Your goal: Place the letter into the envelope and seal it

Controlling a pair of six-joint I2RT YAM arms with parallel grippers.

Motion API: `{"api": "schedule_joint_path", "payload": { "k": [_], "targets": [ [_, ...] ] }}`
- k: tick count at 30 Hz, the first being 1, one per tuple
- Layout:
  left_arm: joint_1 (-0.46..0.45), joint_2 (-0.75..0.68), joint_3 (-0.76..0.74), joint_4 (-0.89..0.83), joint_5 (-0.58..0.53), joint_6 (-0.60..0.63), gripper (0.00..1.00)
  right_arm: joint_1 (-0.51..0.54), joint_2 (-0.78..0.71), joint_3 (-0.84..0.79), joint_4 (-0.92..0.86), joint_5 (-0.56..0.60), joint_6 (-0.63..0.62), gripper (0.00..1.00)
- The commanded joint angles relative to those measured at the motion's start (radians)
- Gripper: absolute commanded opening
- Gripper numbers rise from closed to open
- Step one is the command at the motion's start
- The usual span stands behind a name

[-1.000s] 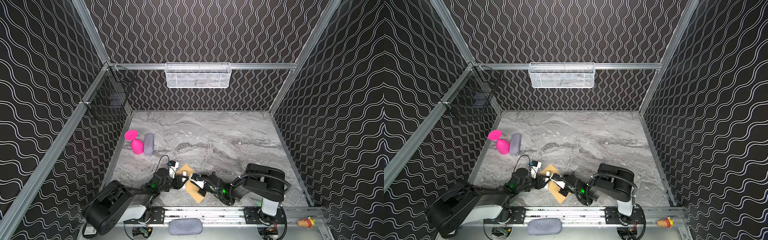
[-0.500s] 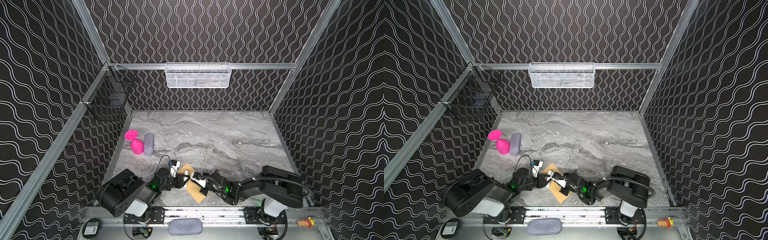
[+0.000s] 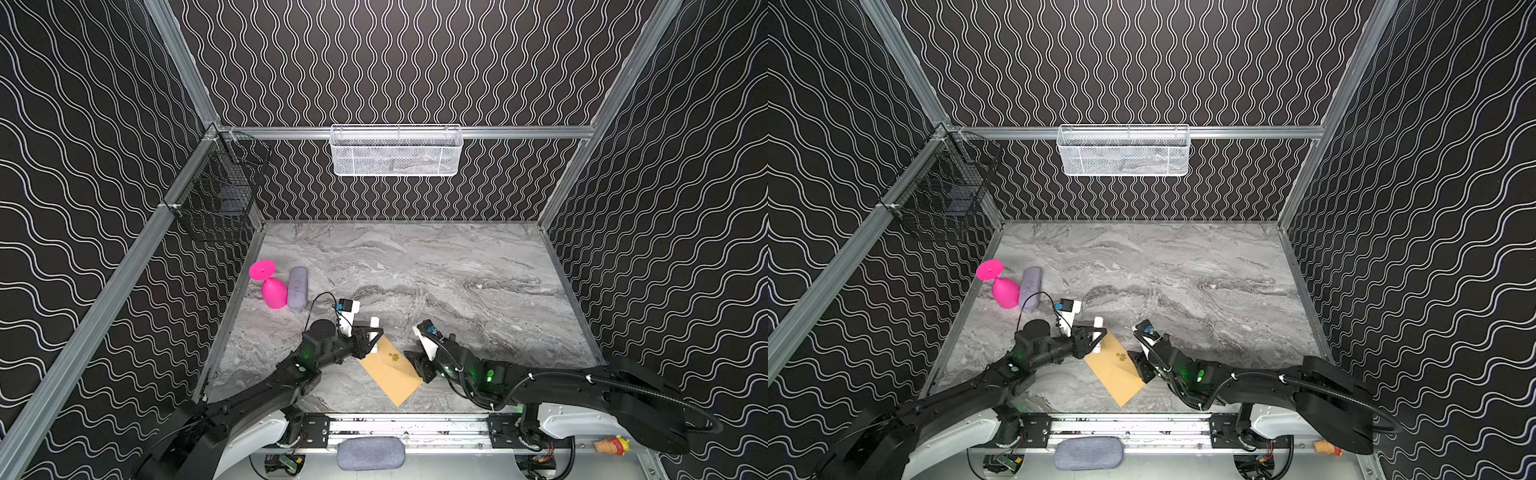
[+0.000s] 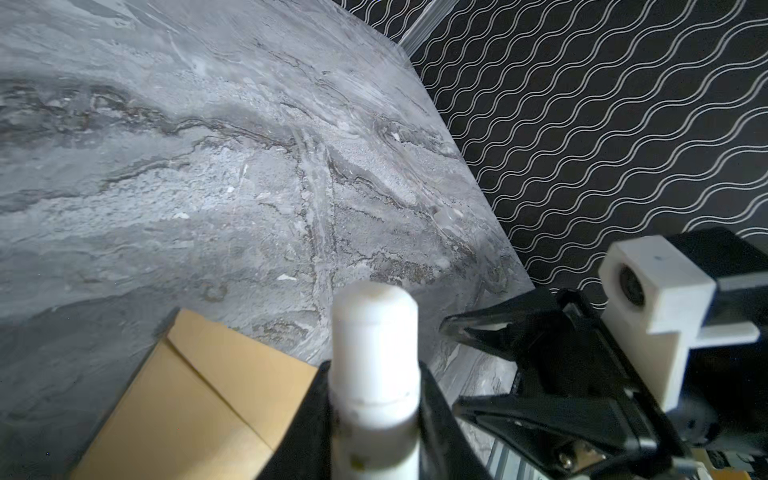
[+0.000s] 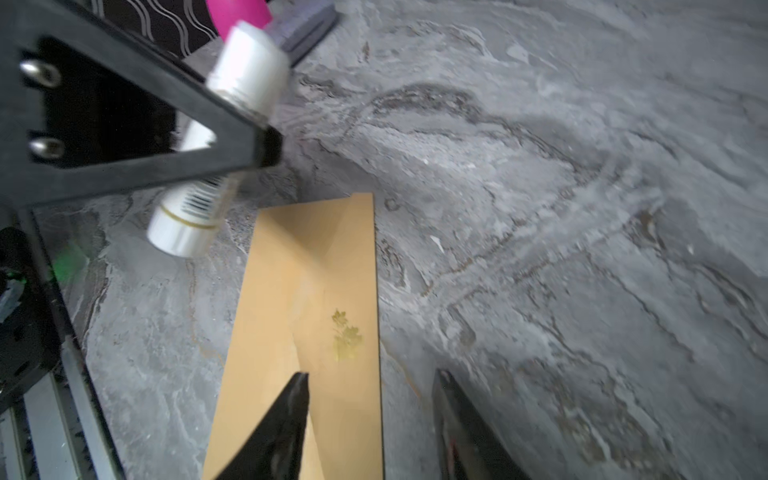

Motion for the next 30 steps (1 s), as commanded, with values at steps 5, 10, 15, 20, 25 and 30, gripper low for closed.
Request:
{"api": "schedule_joint_path", "payload": {
  "k": [5,10,15,20,25,30],
  "targets": [
    [0.000,-0.152,-0.043,-0.267,-0.077,-0.069,0.00,-0.015,-0.008,0.037,-0.241,-0.024,0.219,0.61],
    [0.000,-0.193,-0.060,-0.320,-0.089,-0.085,0.00,-0.021,0.035,0.059,-0.262,-0.081,0.242,0.63],
    [0.000,-0.168,-0.075,-0.305,-0.074,-0.092,0.00,-0.025,0.087,0.018,-0.176,-0.139,0.234,0.65],
    [0.000,-0.164,-0.104,-0.273,-0.083,-0.094,0.00,-0.024,0.197,0.037,-0.132,-0.241,0.200,0.63],
    [0.000,-0.021,-0.137,-0.113,-0.087,-0.084,0.00,-0.007,0.229,0.002,-0.062,-0.357,0.234,0.56],
    [0.000,0.174,-0.097,0.075,-0.041,-0.054,0.00,0.026,0.212,-0.027,-0.033,-0.374,0.265,0.51]
  ]
}}
